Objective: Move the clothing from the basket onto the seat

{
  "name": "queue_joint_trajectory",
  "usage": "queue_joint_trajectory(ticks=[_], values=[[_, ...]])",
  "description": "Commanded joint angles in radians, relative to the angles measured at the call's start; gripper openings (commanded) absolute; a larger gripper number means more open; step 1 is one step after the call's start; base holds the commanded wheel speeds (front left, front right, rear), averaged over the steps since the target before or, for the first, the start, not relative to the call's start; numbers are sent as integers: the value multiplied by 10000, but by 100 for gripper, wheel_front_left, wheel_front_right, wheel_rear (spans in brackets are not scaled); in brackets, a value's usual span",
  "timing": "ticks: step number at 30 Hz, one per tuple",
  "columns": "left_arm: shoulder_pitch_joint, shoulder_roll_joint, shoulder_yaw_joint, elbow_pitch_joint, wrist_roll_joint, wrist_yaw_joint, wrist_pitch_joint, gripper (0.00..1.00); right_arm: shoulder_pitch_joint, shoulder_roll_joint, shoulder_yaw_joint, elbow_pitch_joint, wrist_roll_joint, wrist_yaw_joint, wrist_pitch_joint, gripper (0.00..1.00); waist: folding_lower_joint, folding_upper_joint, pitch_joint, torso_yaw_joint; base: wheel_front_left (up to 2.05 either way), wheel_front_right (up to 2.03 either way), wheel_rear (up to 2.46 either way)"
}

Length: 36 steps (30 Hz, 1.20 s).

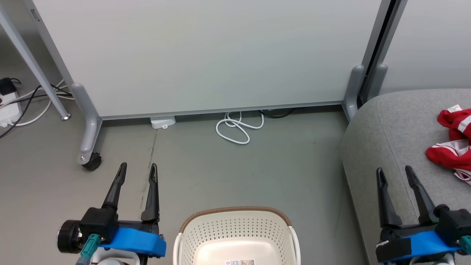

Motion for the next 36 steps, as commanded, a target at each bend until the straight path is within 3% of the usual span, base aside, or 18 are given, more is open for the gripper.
queue_joint_trajectory(ticks=[1,16,17,23,36], values=[[123,-19,75,33,46,-76,-26,100,241,86,13,54,5,2,-38,100,1,-1,-50,34,0,0,0],[234,-202,346,211,291,-317,-26,100,406,300,46,192,-125,3,-38,100,1,-1,-169,121,0,0,0],[247,-204,323,195,282,-311,0,0,321,265,38,172,-69,0,0,0,1,-1,-170,122,0,0,0],[609,-281,354,692,75,-316,125,0,373,300,21,699,122,-2,119,0,3,-1,-168,119,0,0,0],[437,-301,689,622,-2279,-358,721,0,159,308,-64,765,2457,-2,716,0,3,-1,-142,51,0,0,0]])
